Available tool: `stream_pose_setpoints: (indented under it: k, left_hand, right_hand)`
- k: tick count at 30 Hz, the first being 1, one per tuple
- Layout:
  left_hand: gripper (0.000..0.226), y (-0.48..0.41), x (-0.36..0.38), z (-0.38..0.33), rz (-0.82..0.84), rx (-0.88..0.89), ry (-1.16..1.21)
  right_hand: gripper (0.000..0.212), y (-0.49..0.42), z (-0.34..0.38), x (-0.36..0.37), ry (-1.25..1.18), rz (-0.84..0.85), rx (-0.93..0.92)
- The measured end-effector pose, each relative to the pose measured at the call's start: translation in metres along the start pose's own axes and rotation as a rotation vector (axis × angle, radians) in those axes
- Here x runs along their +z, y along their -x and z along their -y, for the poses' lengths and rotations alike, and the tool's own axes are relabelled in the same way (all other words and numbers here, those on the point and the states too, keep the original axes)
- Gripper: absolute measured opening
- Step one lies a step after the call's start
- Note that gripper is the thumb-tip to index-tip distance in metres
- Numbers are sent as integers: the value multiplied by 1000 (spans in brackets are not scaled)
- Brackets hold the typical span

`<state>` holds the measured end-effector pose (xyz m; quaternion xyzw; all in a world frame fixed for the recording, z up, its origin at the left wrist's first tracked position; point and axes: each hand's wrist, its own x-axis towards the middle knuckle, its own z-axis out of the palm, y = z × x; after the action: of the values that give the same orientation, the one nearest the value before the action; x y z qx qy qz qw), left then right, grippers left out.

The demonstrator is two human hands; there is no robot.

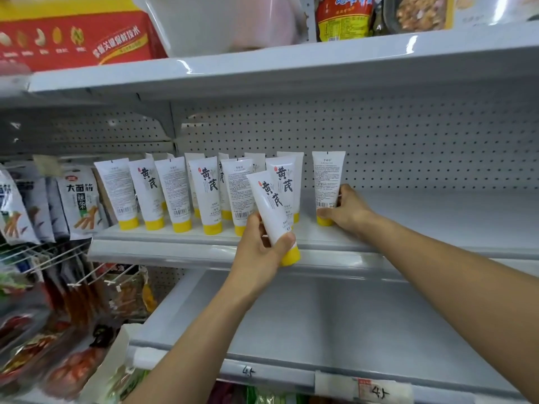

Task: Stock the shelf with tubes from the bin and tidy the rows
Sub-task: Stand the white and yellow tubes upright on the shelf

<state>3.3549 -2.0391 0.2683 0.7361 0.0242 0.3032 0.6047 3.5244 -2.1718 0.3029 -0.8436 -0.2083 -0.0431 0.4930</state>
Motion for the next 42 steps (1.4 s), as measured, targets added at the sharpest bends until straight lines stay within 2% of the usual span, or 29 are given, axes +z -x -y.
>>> stream_pose_setpoints:
  k: [2, 4, 6, 7, 9, 11, 13, 17, 20, 22, 26, 32, 42]
  left_hand:
    - [35, 2, 1, -4, 7, 4, -5]
    - [36, 4, 2, -10, 17, 1, -5]
    - [37, 6, 4, -15, 22, 1, -2]
    - [36, 6, 6, -18, 22, 6, -7]
    - [35, 6, 10, -24, 12, 14, -23]
    - [36, 5, 15, -30, 1, 13, -36]
    - [33, 6, 21, -35, 5, 12, -37]
    - [32, 9, 27, -43, 28, 9, -21]
    - [30, 10, 24, -44, 77, 2, -82]
    - [31, 10, 19, -41, 101, 46, -201]
    - [38, 13, 3, -29, 63, 187, -589]
    - [33, 16, -11, -12, 82, 252, -737]
    - [32, 9, -18, -5, 100, 258, -801]
  right_hand:
    - [62, 8, 2, -2, -14, 11, 39]
    - [68, 19, 4, -4, 19, -85, 48]
    - [58, 35, 9, -7, 20, -173, -57]
    - [48, 46, 15, -9, -29, -158, -118]
    - [36, 68, 25, -15, -142, 39, -196]
    - [36, 87, 35, -20, -154, 304, -224]
    - [35, 100, 41, -22, -164, 418, -247]
    - [32, 106, 41, -19, -197, 306, -271]
    - [33, 107, 37, -19, -195, 286, -242]
    - [37, 106, 34, -20, -185, 259, -220]
    - [39, 97, 32, -23, -159, 138, -163]
    - [36, 79, 27, -22, -59, -21, -129]
    - [35, 68, 23, -14, 82, 26, -94]
